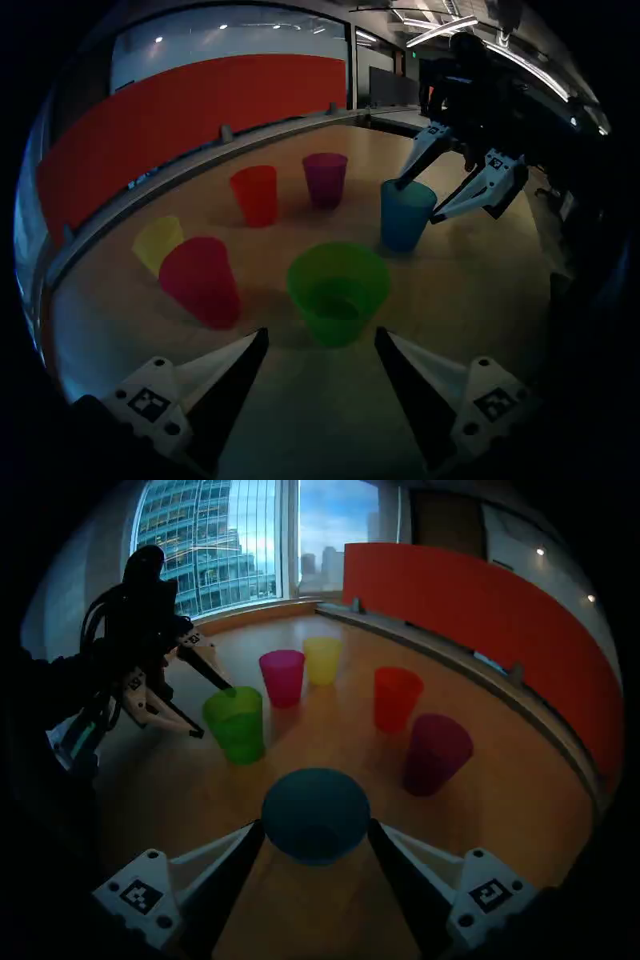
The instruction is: Pour water
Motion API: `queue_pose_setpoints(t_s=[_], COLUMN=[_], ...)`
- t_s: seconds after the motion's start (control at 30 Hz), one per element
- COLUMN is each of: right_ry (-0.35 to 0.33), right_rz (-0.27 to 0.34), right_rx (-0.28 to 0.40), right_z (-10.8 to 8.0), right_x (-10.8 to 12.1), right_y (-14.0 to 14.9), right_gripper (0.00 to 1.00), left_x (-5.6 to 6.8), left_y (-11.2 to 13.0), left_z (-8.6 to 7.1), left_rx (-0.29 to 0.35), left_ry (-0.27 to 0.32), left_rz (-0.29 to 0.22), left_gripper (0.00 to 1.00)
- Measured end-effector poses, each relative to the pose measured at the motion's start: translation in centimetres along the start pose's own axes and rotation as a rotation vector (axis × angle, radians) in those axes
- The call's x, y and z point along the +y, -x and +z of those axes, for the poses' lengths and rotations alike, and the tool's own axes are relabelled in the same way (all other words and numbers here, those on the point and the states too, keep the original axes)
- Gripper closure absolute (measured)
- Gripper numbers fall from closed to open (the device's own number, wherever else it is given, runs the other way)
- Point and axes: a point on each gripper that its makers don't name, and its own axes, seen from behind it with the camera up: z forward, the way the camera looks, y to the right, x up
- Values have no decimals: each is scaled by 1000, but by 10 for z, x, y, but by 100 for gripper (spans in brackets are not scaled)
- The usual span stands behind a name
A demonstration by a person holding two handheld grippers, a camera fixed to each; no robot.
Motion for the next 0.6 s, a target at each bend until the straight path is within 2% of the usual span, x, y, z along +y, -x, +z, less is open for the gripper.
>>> queue_pose_setpoints(t_s=[0.6], right_ry=[85], right_rz=[28], right_rx=[20], right_z=[-38], right_x=[6], right_y=[26], right_gripper=[0], left_x=[-11], left_y=[8], left_z=[-38], left_rx=[42], left_ry=[-98], left_rz=[-70], left_gripper=[1])
